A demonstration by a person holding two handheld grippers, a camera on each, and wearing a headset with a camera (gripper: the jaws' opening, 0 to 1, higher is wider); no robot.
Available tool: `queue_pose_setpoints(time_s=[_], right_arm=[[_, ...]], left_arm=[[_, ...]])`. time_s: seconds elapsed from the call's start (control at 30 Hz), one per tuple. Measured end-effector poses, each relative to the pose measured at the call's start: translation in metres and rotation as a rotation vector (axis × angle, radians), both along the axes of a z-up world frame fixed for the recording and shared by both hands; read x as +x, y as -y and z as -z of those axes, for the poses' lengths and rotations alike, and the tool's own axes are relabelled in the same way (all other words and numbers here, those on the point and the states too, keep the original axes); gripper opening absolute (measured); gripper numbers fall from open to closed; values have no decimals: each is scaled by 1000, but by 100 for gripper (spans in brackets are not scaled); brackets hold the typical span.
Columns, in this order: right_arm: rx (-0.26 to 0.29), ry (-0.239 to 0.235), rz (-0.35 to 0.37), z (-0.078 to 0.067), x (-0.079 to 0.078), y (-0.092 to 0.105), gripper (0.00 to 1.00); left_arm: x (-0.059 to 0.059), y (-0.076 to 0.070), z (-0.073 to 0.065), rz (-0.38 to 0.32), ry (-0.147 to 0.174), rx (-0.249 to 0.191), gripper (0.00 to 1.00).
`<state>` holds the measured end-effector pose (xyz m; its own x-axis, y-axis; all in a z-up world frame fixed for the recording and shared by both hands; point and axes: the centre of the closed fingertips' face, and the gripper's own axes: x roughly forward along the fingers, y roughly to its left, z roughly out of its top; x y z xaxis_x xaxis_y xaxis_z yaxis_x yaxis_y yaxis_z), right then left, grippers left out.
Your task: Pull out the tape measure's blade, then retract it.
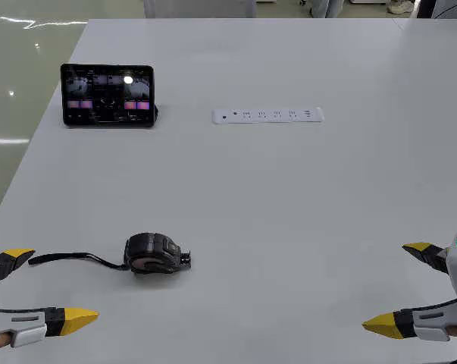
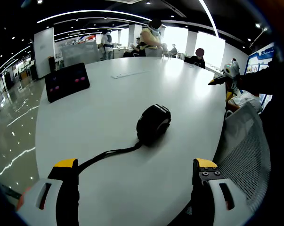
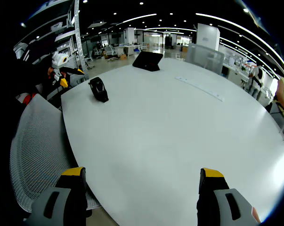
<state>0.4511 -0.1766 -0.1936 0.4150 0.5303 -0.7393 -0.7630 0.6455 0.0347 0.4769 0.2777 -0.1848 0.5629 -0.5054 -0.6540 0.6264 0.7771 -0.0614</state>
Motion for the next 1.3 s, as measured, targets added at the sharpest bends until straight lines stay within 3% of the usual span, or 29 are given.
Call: queue_pose_setpoints(time_s=[0.5,0.6,0.7,0.87,0.97,1.07,1.3], right_arm=[[0,-3,-1,-1,1,2,99],[-4,-11,-5,2,2,2,99],[2,24,-19,-1,7,0,99],[-9,18,-42,-2,10,-5,99],[-9,13,-64,-4,12,-12,99],[-20,24,-85,-5,18,-18,99],[-38,37,-137,-6,34,-34,99]], left_arm=[[2,-1,-3,13,7,2,99],[2,-6,1,15,13,43,99],[0,-3,1,31,1,31,99],[0,1,1,77,-15,56,99],[5,7,-1,122,-7,63,99],[8,16,-1,195,-31,78,99],[24,33,-3,334,-29,131,99]])
